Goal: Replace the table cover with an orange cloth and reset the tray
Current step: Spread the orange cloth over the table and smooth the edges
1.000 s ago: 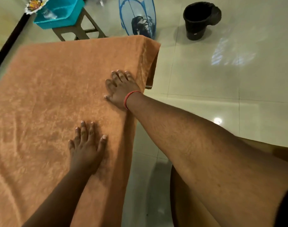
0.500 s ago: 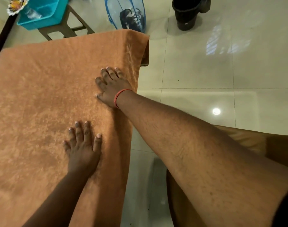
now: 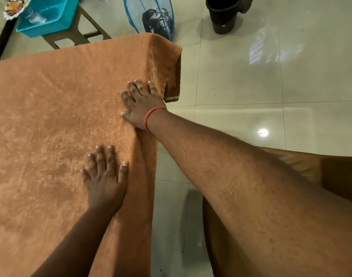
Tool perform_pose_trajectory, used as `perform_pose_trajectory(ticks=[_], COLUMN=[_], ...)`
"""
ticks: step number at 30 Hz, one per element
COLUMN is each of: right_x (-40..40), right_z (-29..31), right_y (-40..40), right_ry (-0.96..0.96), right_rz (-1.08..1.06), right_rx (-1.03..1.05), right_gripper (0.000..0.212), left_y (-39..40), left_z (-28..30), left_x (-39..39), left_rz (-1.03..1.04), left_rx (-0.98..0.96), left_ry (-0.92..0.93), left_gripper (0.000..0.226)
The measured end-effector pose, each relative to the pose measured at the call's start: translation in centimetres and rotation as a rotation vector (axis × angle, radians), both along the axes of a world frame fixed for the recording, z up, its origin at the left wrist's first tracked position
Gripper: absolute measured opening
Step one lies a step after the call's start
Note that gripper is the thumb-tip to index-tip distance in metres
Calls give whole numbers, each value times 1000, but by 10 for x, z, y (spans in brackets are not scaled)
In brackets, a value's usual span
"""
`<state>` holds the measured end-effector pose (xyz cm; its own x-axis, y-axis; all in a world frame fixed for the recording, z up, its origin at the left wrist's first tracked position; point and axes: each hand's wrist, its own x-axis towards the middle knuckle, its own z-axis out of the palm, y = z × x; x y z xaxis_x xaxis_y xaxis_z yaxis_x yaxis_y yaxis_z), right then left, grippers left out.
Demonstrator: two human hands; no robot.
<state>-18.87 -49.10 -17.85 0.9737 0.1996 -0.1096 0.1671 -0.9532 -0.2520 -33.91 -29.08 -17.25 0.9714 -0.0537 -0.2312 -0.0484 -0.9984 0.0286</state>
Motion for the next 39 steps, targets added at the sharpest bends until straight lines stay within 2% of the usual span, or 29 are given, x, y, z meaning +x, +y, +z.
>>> perform_pose_trajectory(ticks=[19, 25, 28, 31, 34, 36, 39], right_x=[-18, -24, -44, -98, -187, -257, -361], right_z=[12, 18, 16, 8, -6, -14, -19], right_y=[-20, -21, -14, 10, 50, 79, 119], right_ry=[58, 82, 66, -16, -15, 73, 307], right_rz=[1, -39, -88, -11, -5, -72, -135], right_rx=[5, 1, 77, 217, 371, 503, 629], right_gripper=[76, 74, 70, 67, 63, 64, 64], left_y=[-13, -6, 1, 11, 30, 51, 88], left_z=[6, 6, 11, 14, 12, 11, 11], left_x=[-12, -6, -2, -21, -68, -110, -180], left_rz=[-33, -37, -42, 0, 61, 85, 143], left_rx=[-15, -38, -84, -157, -161, -149, -117], left_ry=[32, 103, 139, 74, 35, 34, 51], left_gripper=[61, 68, 62, 60, 63, 63, 62])
